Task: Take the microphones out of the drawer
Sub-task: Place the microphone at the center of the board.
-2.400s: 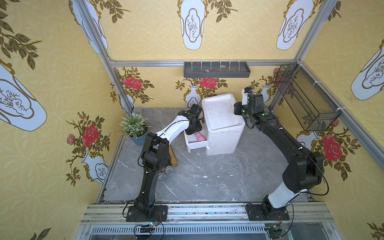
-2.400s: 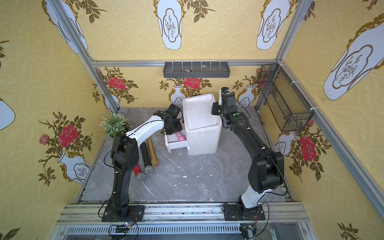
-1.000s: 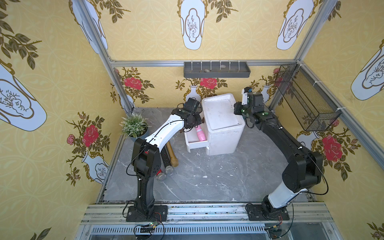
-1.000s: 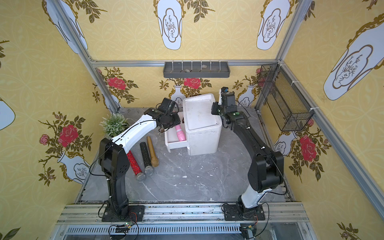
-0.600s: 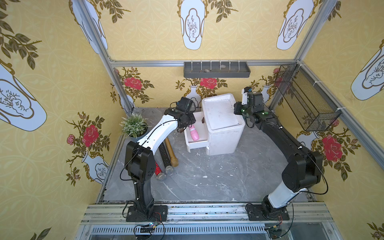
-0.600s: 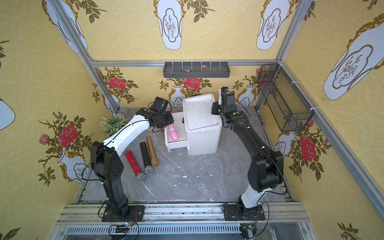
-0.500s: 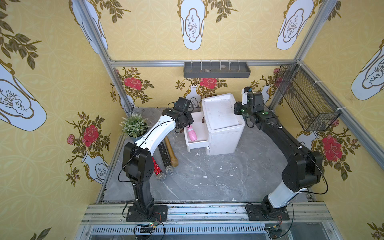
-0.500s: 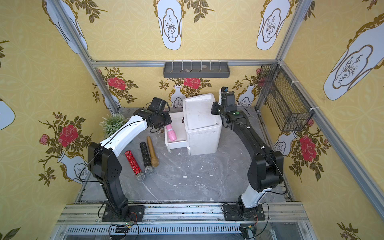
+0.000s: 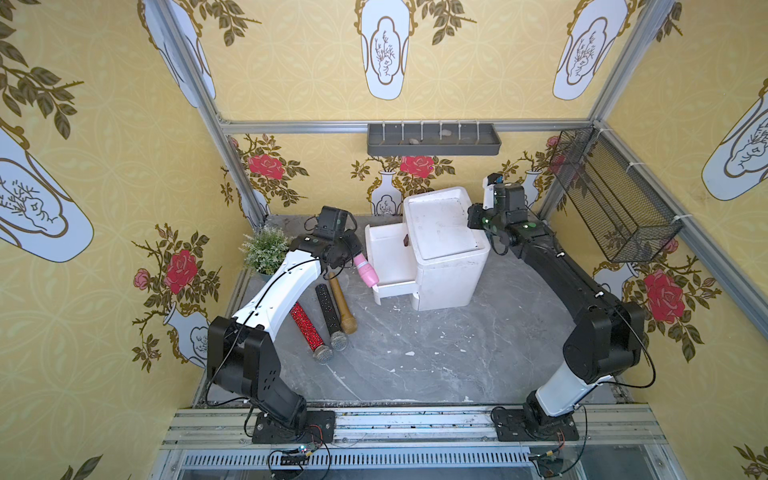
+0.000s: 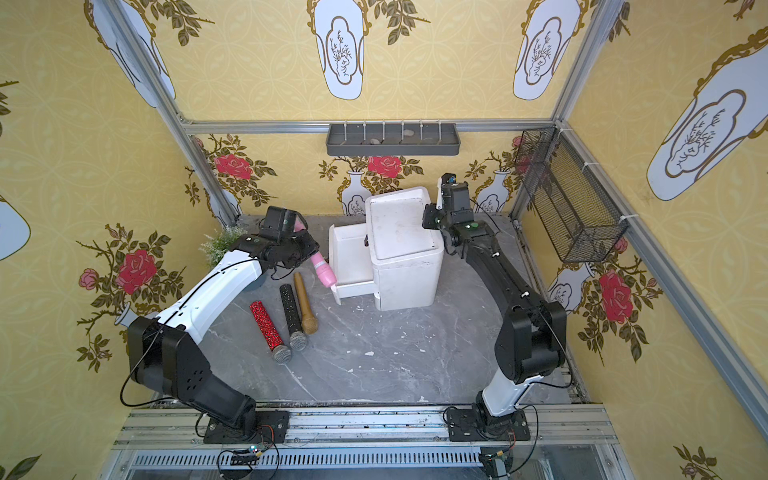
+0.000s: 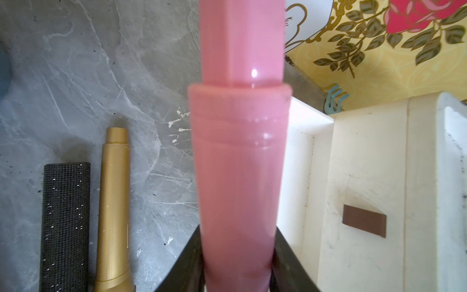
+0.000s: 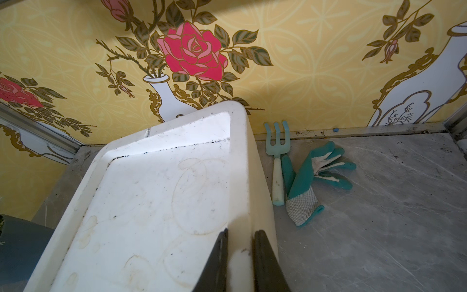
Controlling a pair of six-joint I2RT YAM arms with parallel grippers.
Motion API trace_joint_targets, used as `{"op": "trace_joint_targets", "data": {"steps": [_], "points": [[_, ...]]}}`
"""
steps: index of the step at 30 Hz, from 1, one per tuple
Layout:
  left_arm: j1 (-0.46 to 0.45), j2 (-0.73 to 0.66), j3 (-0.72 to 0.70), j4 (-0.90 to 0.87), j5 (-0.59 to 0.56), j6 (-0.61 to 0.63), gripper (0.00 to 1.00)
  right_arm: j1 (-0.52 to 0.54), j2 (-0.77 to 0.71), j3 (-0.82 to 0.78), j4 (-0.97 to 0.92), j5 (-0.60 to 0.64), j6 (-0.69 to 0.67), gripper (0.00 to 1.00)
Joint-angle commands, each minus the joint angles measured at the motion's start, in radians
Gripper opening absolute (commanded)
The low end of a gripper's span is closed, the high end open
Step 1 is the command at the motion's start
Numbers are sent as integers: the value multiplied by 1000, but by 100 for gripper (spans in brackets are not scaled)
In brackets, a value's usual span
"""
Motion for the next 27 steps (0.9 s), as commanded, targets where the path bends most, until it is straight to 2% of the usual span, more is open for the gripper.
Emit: {"op": "trace_joint_targets", "data": {"steps": [1, 9, 21, 27], "points": [[22, -26, -16, 56, 41, -5, 0, 2, 23, -12, -223, 8, -1, 1], [81, -130, -104, -42, 51, 80, 0, 8, 26, -14, -233, 19, -1, 1], [237, -463, -427, -208, 20, 136, 0, 8, 40, -19, -225, 20, -4, 1], [307, -554, -573, -258, -18, 156, 0, 8, 42, -22, -219, 16, -8, 1]]}}
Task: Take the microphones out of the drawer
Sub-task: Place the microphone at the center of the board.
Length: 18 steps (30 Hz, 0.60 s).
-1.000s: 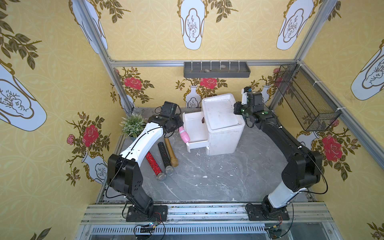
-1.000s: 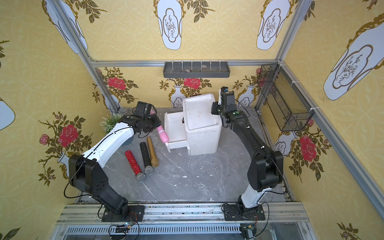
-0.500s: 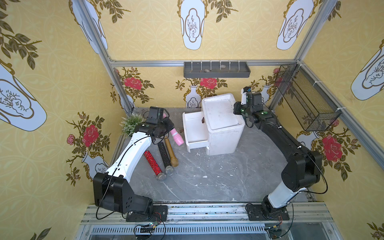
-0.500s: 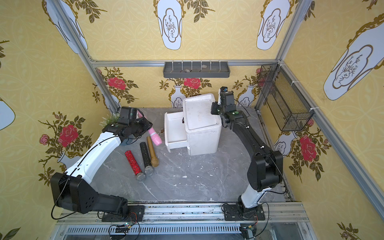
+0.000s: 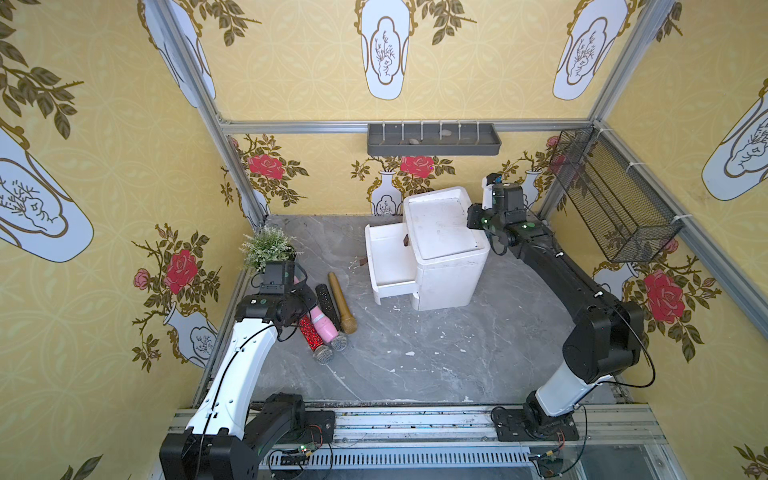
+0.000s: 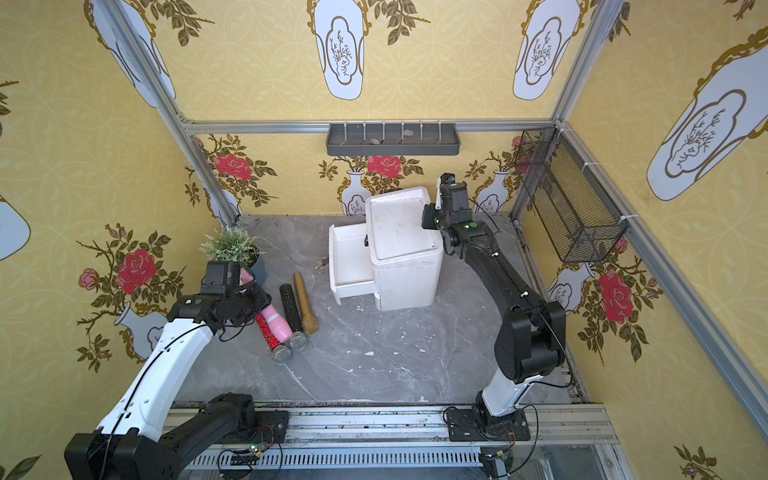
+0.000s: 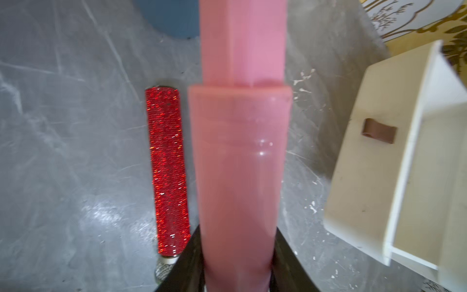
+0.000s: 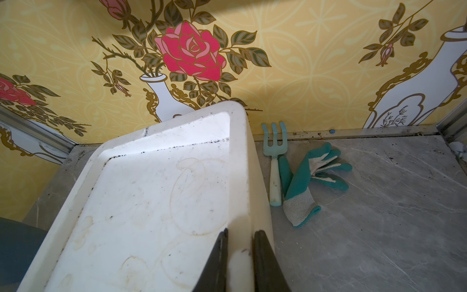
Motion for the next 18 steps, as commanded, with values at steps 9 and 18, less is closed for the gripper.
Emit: {"op": "trace_joint_targets", "data": {"steps": [9, 18], "points": [[126, -25, -196, 1, -40, 58, 0, -1, 32, -13, -220, -8, -8, 1], [177, 96, -223, 68, -89, 74, 0, -2, 22, -17, -220, -2, -6, 1]]}}
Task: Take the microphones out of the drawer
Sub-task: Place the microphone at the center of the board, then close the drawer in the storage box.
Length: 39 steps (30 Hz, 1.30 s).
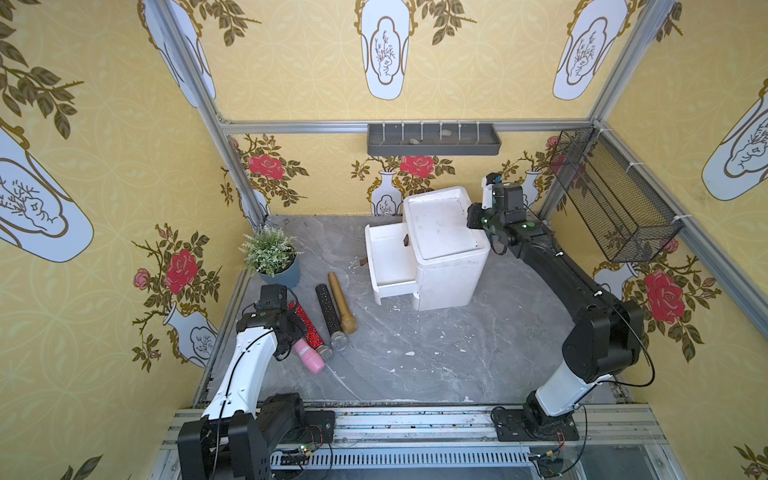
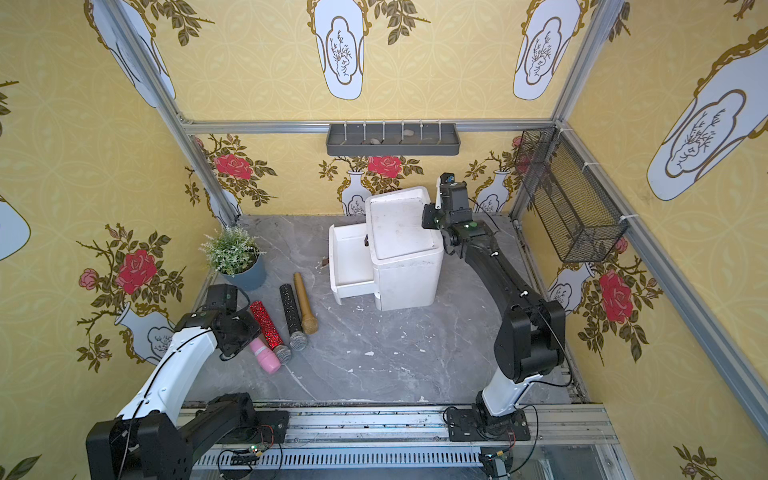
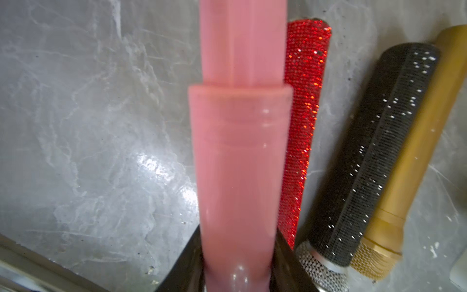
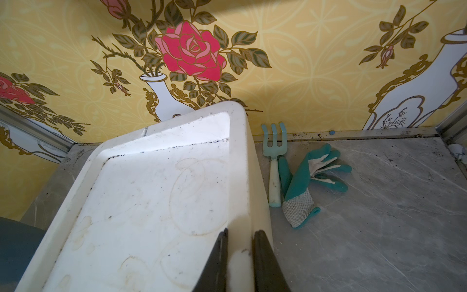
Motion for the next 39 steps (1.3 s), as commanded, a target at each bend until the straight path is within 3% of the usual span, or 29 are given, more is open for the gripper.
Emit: {"op": "trace_joint_targets", "data": {"steps": [1, 10, 14, 19, 23, 29, 33, 36, 39], "points": [[29, 57, -18, 60, 0, 26, 0, -1, 21, -17, -221, -1, 2, 1], [64, 207, -57, 154, 44, 34, 1, -6, 24, -23, -214, -6, 1, 1], [64, 228, -83, 183, 57, 31, 15, -9, 25, -26, -216, -4, 1, 1], [63, 212, -72, 166, 48, 30, 44, -9, 25, -26, -215, -2, 3, 1], [64, 156, -56, 131, 43, 22, 52, -9, 28, -25, -215, -4, 6, 1], [64, 45, 14, 39, 46, 34, 55, -7, 41, -14, -220, -4, 8, 1], [64, -39, 52, 8, 124, 49, 54, -6, 43, -13, -222, -3, 8, 1], [63, -96, 49, 54, 226, 2, 45, -4, 46, -13, -223, -2, 9, 1], [46, -149, 13, 187, 353, -79, 28, 0, 53, -6, -229, -1, 11, 1]]}}
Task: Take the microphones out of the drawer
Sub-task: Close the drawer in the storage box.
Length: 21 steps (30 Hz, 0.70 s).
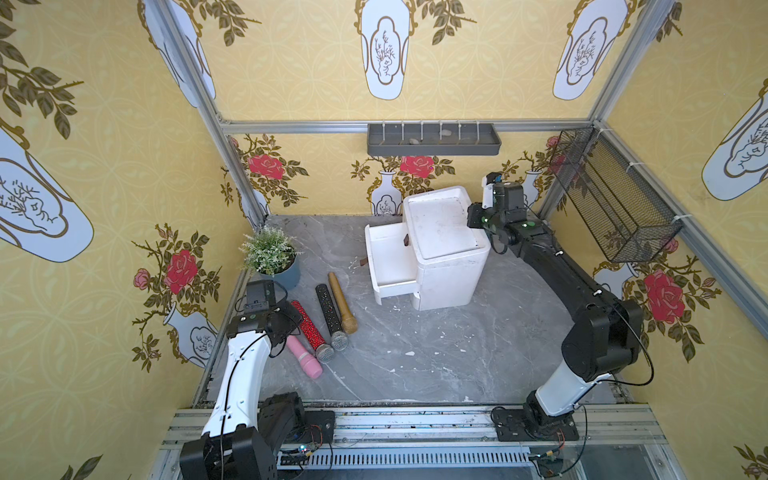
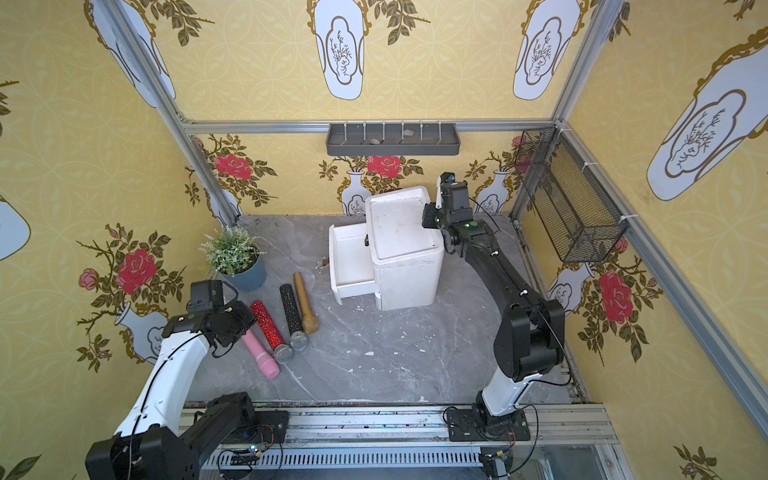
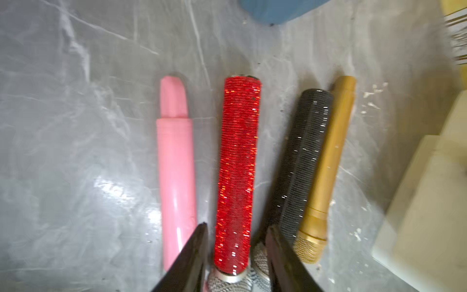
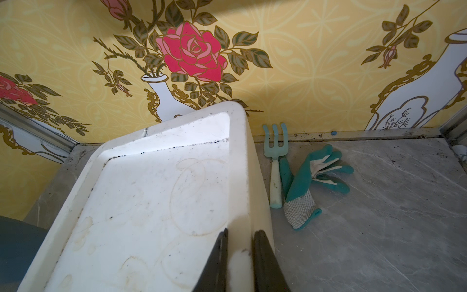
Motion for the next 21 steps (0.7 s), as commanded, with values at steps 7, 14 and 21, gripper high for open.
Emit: {"op": "trace_joint_targets", "data": {"steps": [7, 14, 21], "points": [[-196, 32, -59, 471, 200, -228, 0, 20, 42, -1, -243, 40, 11, 0], [-294, 311, 48, 697, 240, -244, 0, 29, 38, 1, -243, 54, 11, 0], [-341, 524, 151, 824, 235, -275, 0, 44, 46, 14, -253, 58, 16, 0]]}}
